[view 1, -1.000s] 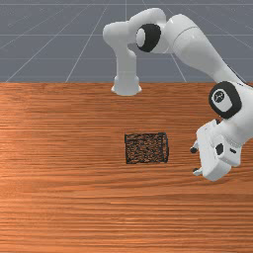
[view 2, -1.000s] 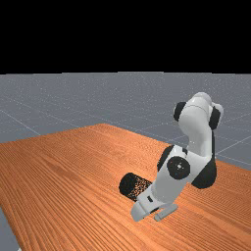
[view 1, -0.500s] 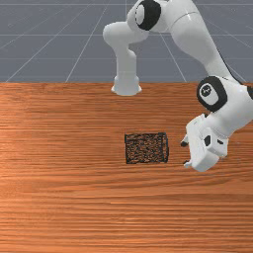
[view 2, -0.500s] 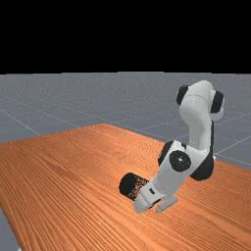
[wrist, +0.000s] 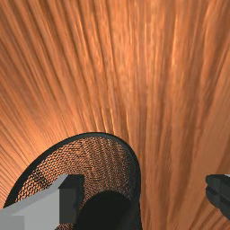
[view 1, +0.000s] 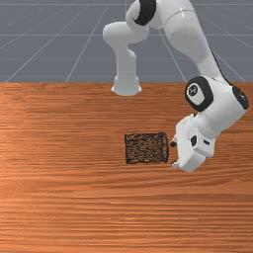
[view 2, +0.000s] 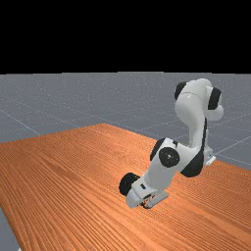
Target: Rotate the holder till the hole upward
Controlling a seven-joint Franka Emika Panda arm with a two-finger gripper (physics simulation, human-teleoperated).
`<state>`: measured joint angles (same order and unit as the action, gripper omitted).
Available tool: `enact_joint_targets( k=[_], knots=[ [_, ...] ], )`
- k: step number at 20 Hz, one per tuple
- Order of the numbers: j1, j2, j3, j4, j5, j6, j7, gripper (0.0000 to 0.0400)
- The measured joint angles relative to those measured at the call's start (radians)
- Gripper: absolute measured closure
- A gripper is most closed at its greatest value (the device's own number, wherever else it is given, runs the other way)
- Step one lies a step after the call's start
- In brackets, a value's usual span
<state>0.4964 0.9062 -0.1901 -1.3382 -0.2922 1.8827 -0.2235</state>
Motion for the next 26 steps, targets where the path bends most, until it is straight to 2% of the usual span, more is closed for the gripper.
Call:
enact_joint_targets(
  k=[18,19,20,21,23,26],
  knots=[
    [-0.038,-0.044,-0.016,-0.083,-0.01,0.039,-0.039,0.0],
    [-0.039,-0.045,-0.016,-0.084,-0.01,0.04,-0.039,0.0156],
    [-0.036,-0.052,-0.018,-0.097,-0.015,0.054,-0.033,0.0251],
    [-0.034,-0.051,-0.021,-0.093,-0.018,0.046,-0.029,0.0296],
    [-0.031,-0.052,-0.023,-0.091,-0.02,0.041,-0.027,0.0349],
    [-0.036,-0.057,-0.02,-0.102,-0.018,0.053,-0.036,0.0356]
  ],
)
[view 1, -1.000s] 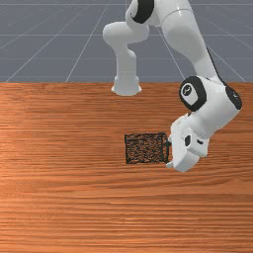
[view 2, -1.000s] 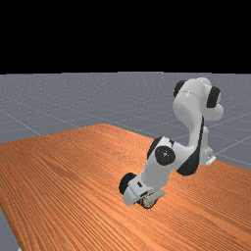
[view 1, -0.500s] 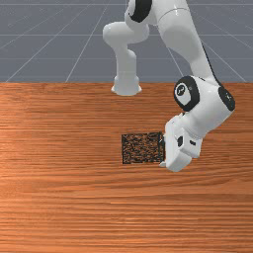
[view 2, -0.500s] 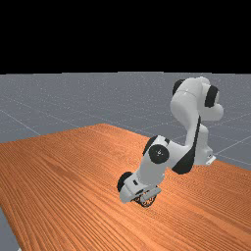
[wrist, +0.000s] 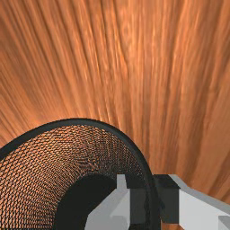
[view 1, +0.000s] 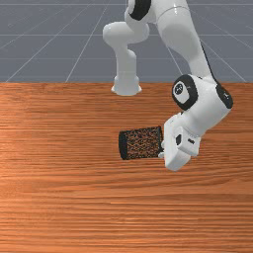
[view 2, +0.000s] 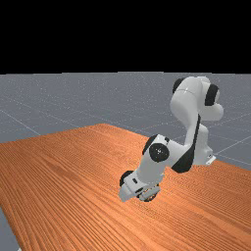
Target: Rotate the holder till the hole upward
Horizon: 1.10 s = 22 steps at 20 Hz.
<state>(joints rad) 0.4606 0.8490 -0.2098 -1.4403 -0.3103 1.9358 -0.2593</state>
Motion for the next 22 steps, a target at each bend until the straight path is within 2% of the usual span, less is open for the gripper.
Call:
enact_joint_targets(
  k=[2,5,9,11,14,15,16,17,19,20,22],
  knots=[
    [0.001,-0.006,0.0,-0.008,-0.005,0.002,-0.007,0.0356],
    [-0.014,-0.029,0.014,-0.022,0.022,0.004,-0.024,0.0356],
    [-0.057,-0.094,0.055,-0.066,0.094,0.024,-0.101,0.0356],
    [-0.057,-0.113,0.053,-0.067,0.094,0.014,-0.105,0.0356],
    [-0.174,-0.143,0.154,-0.118,0.281,0.07,-0.3,0.0352],
    [-0.188,-0.15,0.157,-0.128,0.29,0.08,-0.314,0.0352],
    [-0.253,-0.138,0.215,-0.122,0.397,0.051,-0.429,0.0347],
    [-0.26,-0.151,0.208,-0.138,0.389,0.074,-0.426,0.0348],
    [-0.24,-0.18,0.164,-0.167,0.325,0.112,-0.366,0.0353],
    [-0.303,-0.166,0.22,-0.148,0.431,0.067,-0.486,0.0349],
    [-0.337,-0.184,0.209,-0.172,0.43,0.09,-0.522,0.0351]
  ],
)
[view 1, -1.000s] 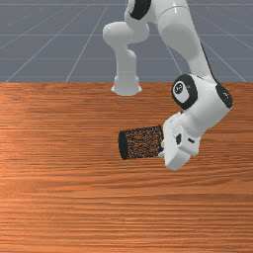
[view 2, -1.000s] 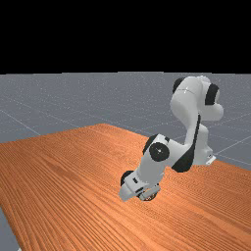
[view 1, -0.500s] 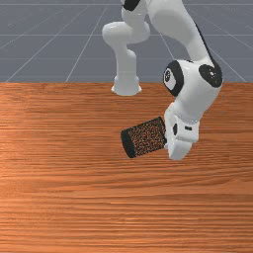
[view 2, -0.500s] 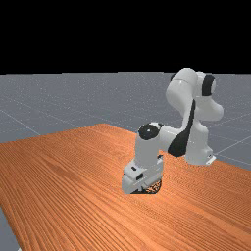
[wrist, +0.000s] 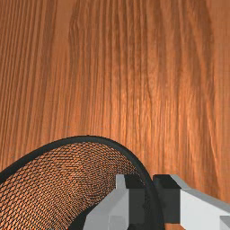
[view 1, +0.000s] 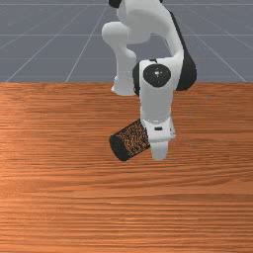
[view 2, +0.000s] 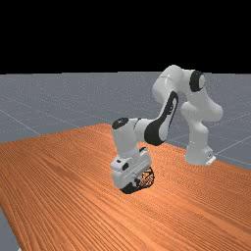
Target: Rotate the holder till the hole upward
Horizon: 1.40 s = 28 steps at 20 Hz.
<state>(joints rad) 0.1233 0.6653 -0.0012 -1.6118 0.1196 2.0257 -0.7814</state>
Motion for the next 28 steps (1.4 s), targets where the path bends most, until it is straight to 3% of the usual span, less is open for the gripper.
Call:
enact_joint_targets(
  k=[1,2,3,5,6,7,8,10,12,13,14,15,17,20,21,27,28],
  knots=[
    [-0.033,0.001,0.007,0.0,0.023,-0.007,-0.042,0.035],
    [-0.095,0.034,0.043,0.046,0.095,-0.08,-0.129,0.0343],
    [-0.096,0.001,0.011,0.001,0.055,-0.015,-0.116,0.0353],
    [-0.118,-0.014,-0.013,-0.015,0.032,0.015,-0.126,0.0355],
    [-0.163,0.01,0.012,0.019,0.084,-0.035,-0.188,0.0351],
    [-0.16,-0.008,-0.011,-0.004,0.052,0.004,-0.176,0.0356],
    [-0.205,0.017,0.019,0.039,0.108,-0.052,-0.236,0.0355],
    [-0.252,0.034,0.038,0.07,0.152,-0.088,-0.287,0.0356],
    [-0.257,-0.012,0.028,0.007,0.154,-0.04,-0.301,0.0355],
    [-0.238,-0.041,0.008,-0.033,0.125,0.006,-0.278,0.0354],
    [-0.269,-0.039,0.032,-0.033,0.174,-0.027,-0.324,0.0356],
    [-0.261,-0.049,0.02,-0.039,0.155,-0.008,-0.313,0.0356],
    [-0.308,-0.02,0.037,0.009,0.195,-0.065,-0.371,0.0357],
    [-0.326,-0.023,0.001,0.023,0.153,-0.046,-0.392,0.0356],
    [-0.294,-0.039,-0.043,-0.002,0.046,0.006,-0.393,0.0357],
    [-0.35,-0.004,-0.063,0.061,0.042,-0.028,-0.45,0.0356],
    [-0.331,-0.01,-0.089,0.045,0.016,-0.001,-0.389,0.0221]
  ],
)
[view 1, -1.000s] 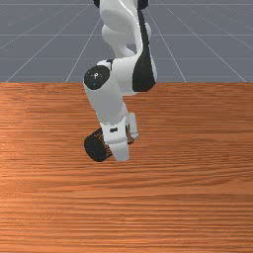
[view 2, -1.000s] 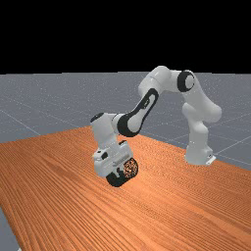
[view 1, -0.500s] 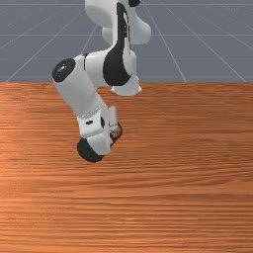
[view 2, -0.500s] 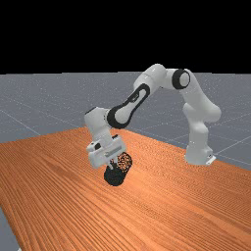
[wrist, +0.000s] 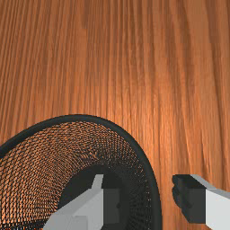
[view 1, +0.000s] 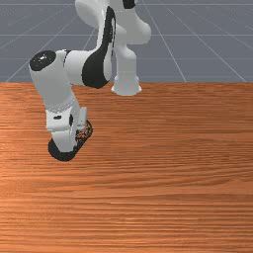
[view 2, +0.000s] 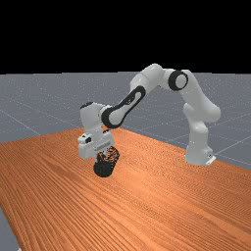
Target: Rotate the holder till the hole upward
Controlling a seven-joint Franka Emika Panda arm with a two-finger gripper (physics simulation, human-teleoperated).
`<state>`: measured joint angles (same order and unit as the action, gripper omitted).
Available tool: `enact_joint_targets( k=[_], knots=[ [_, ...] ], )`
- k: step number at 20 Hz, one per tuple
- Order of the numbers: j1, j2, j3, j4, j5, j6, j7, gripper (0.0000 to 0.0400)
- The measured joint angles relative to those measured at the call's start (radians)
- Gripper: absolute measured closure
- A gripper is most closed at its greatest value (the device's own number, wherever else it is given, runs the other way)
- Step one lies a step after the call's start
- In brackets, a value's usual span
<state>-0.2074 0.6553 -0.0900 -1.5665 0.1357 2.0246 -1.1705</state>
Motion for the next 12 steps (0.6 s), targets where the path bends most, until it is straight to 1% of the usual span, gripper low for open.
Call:
enact_joint_targets(
  k=[1,2,3,4,5,7,9,10,12],
  knots=[
    [-0.028,0.014,0.021,0.029,0.022,-0.033,-0.071,0.0134],
    [-0.033,0.019,0.02,0.037,0.021,-0.038,-0.081,0.0082],
    [-0.038,0.022,0.018,0.042,0.023,-0.04,-0.079,0.0049],
    [-0.043,0.027,0.017,0.051,0.019,-0.045,-0.092,0.003],
    [-0.048,0.031,0.015,0.058,0.02,-0.048,-0.094,0.0018],
    [-0.057,0.039,0.013,0.074,0.017,-0.056,-0.109,0.0006],
    [-0.059,0.031,0.01,0.074,0.02,-0.065,-0.097,0.0002],
    [-0.06,0.017,0.01,0.053,0.03,-0.043,-0.09,0.0001],
    [-0.061,0.004,0.011,0.047,0.031,-0.044,-0.092,0.0001]
  ],
)
